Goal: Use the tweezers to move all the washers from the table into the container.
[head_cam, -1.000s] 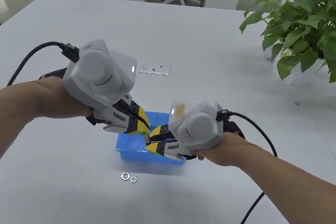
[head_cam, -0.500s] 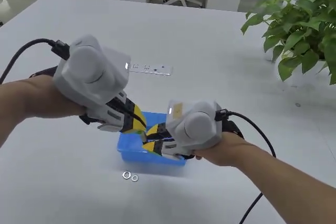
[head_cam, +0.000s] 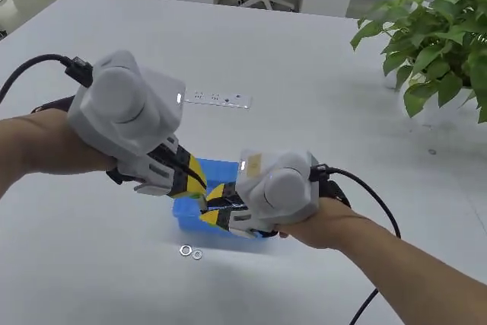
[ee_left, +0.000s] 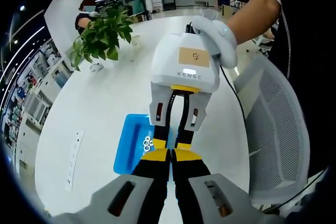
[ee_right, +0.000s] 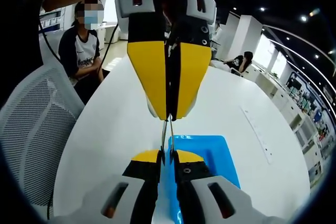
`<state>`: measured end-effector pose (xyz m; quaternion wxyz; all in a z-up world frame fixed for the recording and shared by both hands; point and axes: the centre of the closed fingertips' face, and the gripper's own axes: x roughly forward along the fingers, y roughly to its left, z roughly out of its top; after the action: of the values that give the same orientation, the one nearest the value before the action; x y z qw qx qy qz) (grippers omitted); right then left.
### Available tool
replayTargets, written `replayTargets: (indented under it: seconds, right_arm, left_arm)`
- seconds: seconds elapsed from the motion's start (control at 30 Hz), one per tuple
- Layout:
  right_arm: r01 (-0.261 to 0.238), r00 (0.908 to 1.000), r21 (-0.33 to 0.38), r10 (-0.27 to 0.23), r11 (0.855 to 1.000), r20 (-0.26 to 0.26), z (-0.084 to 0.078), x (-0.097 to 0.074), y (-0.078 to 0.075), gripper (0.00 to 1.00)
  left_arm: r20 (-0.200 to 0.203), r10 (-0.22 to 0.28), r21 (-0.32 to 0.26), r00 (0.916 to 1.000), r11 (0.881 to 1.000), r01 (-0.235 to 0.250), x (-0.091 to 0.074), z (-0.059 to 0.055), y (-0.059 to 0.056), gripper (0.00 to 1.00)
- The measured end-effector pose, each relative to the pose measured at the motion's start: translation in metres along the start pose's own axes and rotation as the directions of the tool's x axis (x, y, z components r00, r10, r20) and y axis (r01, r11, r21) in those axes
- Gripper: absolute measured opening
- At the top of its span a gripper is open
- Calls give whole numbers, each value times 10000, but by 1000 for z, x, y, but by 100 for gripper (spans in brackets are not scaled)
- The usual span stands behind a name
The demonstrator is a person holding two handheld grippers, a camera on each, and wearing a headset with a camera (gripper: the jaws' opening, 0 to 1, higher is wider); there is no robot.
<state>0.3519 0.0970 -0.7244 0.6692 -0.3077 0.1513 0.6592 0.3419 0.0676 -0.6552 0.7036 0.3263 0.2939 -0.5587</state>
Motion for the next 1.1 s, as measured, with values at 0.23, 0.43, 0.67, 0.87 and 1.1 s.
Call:
replayTargets:
  seconds: [0.23, 0.43, 0.67, 0.87, 1.1]
  right_arm:
    - [-203, 9998, 24, 203, 9998, -39, -4, 8, 13, 12]
    - [-375, 9993, 158, 375, 9992, -52, -9, 14, 22, 12]
    - [-500, 9987, 367, 503, 9981, -59, -16, 22, 29, 12]
    - [-622, 9980, 542, 627, 9966, -77, -22, 28, 34, 12]
    - [-738, 9971, 710, 750, 9947, -145, -30, 32, 37, 12]
  left_arm:
    - [-101, -176, -64, 9998, 9998, 176, 5, -8, -10, 5]
    - [-194, -343, -176, 9992, 9993, 340, 11, -15, -17, 5]
    - [-275, -492, -251, 9984, 9985, 485, 19, -23, -22, 5]
    - [-334, -625, -378, 9975, 9974, 612, 25, -30, -26, 5]
    - [-337, -700, -499, 9970, 9964, 683, 31, -35, -27, 5]
